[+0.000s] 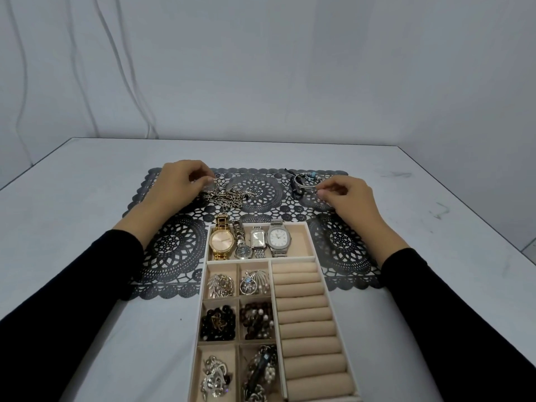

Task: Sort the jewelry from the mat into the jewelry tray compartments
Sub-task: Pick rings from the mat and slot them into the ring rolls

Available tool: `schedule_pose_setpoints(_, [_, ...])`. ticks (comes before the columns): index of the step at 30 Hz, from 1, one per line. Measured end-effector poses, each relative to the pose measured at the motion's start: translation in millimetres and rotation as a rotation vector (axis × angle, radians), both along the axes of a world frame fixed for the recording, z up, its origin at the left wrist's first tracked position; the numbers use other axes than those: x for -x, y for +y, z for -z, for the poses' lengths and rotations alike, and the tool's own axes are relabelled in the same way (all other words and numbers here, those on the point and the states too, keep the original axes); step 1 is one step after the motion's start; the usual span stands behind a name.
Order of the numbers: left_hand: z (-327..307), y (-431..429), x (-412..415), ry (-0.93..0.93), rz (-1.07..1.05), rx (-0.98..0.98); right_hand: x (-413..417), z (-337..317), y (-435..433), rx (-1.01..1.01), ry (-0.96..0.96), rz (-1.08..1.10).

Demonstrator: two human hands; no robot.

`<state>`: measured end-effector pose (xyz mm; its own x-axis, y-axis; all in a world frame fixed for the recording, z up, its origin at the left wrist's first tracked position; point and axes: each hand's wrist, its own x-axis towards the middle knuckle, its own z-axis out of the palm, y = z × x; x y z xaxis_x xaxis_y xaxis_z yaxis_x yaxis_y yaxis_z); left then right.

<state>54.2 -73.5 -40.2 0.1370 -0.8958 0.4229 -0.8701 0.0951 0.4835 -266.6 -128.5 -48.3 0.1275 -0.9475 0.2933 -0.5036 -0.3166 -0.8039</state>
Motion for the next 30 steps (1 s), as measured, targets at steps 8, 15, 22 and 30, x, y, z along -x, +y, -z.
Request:
schedule_pose_setpoints(8, [-14.4, 23.2, 13.2, 0.118, -0.018, 0.147, 2.5, -12.5, 27.5, -0.169, -0.399, -0.104])
schedule_pose_setpoints(15, [-26.6, 53.4, 38.3, 0.222, -0.009, 0.167, 4.3, -17.2, 61.5, -0.206, -0.599, -0.191])
schedule_pose_setpoints(22, [-30.7, 96.1, 71.9, 0.505, 0.134, 0.133, 13.1, -19.8, 96.7, -0.192, -0.616, -0.252])
schedule_pose_setpoints(30, [-17.8, 120.1, 100.8, 0.705, 0.235, 0.135, 21.3, -14.5, 129.4, -0.155, -0.370, -0.285])
